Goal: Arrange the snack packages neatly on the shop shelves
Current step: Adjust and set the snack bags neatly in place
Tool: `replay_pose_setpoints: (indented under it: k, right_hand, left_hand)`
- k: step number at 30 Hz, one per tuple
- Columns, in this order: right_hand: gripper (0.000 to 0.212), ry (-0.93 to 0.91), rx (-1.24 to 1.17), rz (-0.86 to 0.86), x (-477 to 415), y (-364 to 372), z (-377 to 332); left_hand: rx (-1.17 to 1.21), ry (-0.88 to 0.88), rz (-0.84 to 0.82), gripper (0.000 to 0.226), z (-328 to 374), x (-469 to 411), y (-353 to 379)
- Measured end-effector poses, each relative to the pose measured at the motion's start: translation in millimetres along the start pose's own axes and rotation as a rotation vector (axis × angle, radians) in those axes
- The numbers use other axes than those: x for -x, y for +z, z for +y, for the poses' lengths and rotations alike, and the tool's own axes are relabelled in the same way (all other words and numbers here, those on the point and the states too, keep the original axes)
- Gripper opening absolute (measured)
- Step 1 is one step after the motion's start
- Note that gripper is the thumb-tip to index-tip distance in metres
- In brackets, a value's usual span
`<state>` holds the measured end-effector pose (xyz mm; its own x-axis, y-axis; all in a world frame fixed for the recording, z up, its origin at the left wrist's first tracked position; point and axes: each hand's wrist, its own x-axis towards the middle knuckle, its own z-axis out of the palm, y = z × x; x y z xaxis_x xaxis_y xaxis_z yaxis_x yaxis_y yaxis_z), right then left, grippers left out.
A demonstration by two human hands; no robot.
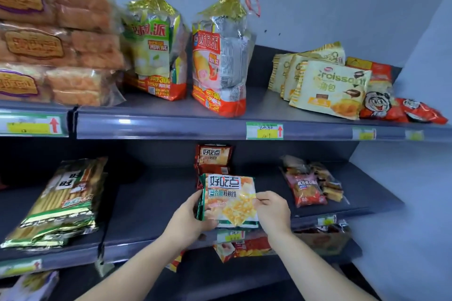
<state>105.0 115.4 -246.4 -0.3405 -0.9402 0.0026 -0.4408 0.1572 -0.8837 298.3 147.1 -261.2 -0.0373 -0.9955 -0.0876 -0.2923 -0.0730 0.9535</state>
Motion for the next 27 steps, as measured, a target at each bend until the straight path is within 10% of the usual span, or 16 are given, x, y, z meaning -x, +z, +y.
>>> replay_pose_setpoints:
  k: [11, 18, 27]
  right_hand:
    - [0.041, 0.052, -0.002, -0.403, -93, 34, 35]
    - [0.052, -0.015, 0.244, -0.609, -118, 48, 56]
    - [0.048, -0.309, 0.564, -0.576, -124, 45, 53]
  left_hand:
    - [-0.153, -0.180, 0.199, 0.029, -33, -107, 35]
    - [-0.476, -0.265, 0.050, 0.041, -62, -132, 50]
    - [-0.690, -0.344, 0.105, 0.030, -63, -97, 39]
